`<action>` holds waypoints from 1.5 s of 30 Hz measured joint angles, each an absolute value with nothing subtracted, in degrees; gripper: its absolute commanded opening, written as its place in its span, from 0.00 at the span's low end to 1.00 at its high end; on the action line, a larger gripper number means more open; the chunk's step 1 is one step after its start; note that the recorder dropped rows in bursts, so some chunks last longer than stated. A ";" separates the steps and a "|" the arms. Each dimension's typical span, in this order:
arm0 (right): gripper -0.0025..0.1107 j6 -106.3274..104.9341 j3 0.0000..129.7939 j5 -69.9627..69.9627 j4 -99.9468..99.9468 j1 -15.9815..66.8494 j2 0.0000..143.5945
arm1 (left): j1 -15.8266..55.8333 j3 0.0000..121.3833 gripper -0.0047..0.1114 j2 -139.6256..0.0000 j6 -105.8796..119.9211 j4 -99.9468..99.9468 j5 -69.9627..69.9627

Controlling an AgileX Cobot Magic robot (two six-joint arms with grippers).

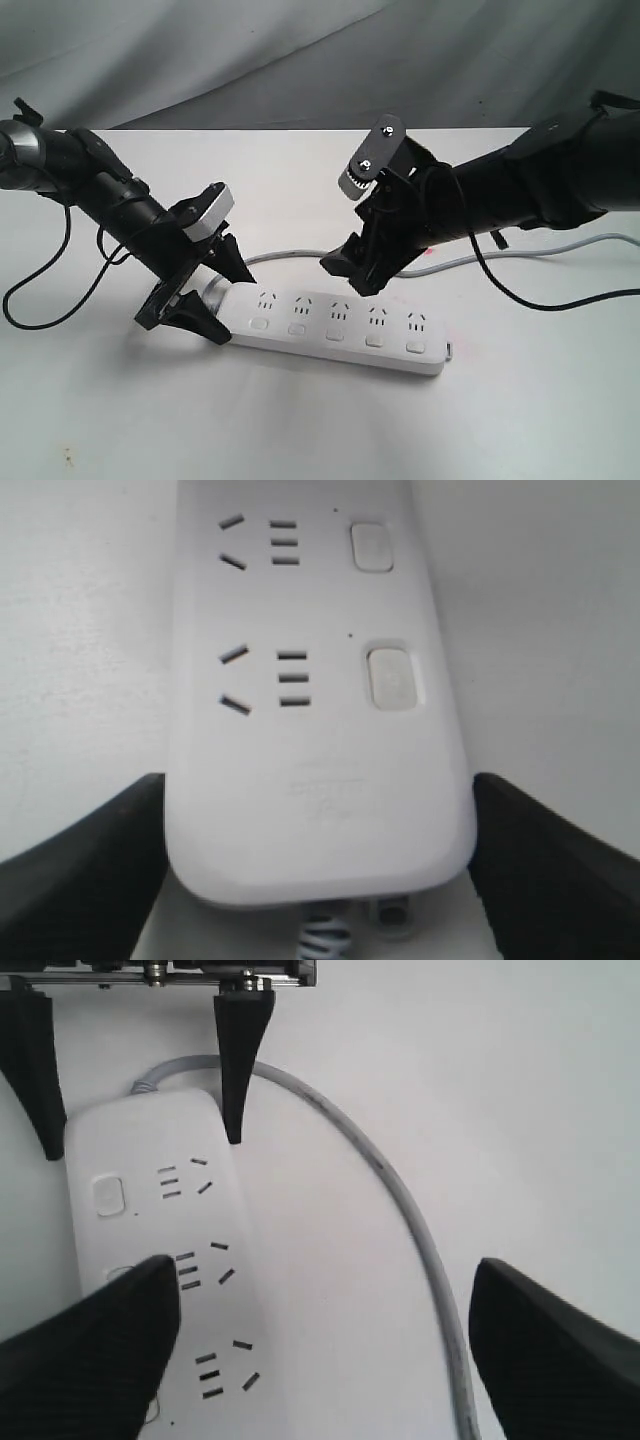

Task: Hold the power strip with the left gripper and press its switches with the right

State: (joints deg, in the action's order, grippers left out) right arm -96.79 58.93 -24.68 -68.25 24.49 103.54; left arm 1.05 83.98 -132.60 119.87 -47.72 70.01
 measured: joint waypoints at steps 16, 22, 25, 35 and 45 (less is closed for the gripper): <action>0.67 -101.76 56.21 -27.33 -70.81 24.08 110.40 | 1.05 83.98 0.43 -132.60 119.87 -47.62 70.01; 0.67 -104.89 56.17 -27.16 -74.76 24.08 111.58 | 1.05 83.98 0.43 -132.60 119.87 -47.62 70.01; 0.67 -105.61 56.17 -25.93 -75.31 24.08 111.68 | 1.05 83.98 0.43 -132.60 119.87 -47.62 70.01; 0.67 -106.03 56.17 -26.75 -76.40 24.08 112.64 | 1.05 83.98 0.43 -132.60 119.87 -47.62 70.01; 0.67 -105.70 56.17 -27.83 -77.62 24.08 113.67 | 1.05 83.98 0.43 -132.60 119.87 -47.62 70.01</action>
State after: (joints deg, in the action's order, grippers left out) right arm -105.70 56.17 -27.83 -77.62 24.08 113.67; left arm 1.05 83.98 -132.60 119.87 -47.62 70.01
